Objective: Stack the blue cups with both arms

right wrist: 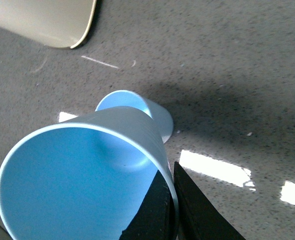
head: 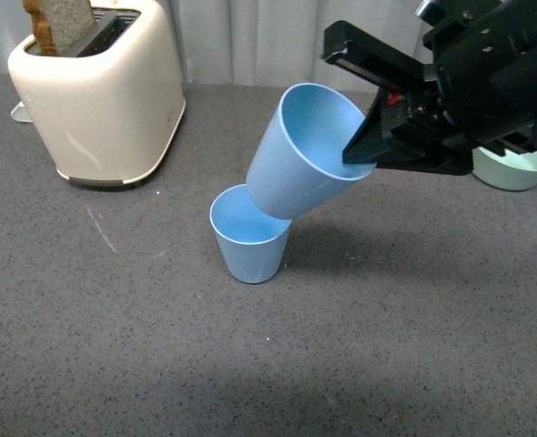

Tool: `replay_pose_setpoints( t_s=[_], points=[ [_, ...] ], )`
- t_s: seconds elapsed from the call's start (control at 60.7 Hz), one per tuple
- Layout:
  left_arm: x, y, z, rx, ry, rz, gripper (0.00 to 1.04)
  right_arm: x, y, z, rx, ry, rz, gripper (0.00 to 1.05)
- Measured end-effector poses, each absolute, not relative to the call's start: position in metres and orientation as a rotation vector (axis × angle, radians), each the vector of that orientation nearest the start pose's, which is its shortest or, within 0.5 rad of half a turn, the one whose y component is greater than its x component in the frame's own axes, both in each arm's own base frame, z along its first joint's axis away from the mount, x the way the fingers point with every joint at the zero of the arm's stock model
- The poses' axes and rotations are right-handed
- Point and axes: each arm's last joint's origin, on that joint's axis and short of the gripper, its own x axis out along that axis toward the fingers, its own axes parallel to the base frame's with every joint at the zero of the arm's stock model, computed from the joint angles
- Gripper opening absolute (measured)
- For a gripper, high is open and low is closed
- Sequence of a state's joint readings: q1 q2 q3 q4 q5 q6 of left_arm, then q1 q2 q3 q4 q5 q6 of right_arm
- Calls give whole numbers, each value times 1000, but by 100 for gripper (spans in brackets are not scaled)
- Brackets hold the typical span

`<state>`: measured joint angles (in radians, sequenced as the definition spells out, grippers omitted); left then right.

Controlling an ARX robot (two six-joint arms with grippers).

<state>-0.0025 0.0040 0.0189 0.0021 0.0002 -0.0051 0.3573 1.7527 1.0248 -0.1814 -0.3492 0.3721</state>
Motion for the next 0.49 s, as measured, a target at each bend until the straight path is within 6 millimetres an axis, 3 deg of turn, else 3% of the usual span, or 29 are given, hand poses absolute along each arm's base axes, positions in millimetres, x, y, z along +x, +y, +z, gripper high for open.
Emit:
replay_pose_setpoints(
  t_s=[0.214,0.494],
  points=[
    [97,0,170,-5,-17,-3,98,325,149,168,313,1044,493,1],
    [97,0,170,-5,-17,-3,98,331,158,164,300,1046,483,1]
  ],
)
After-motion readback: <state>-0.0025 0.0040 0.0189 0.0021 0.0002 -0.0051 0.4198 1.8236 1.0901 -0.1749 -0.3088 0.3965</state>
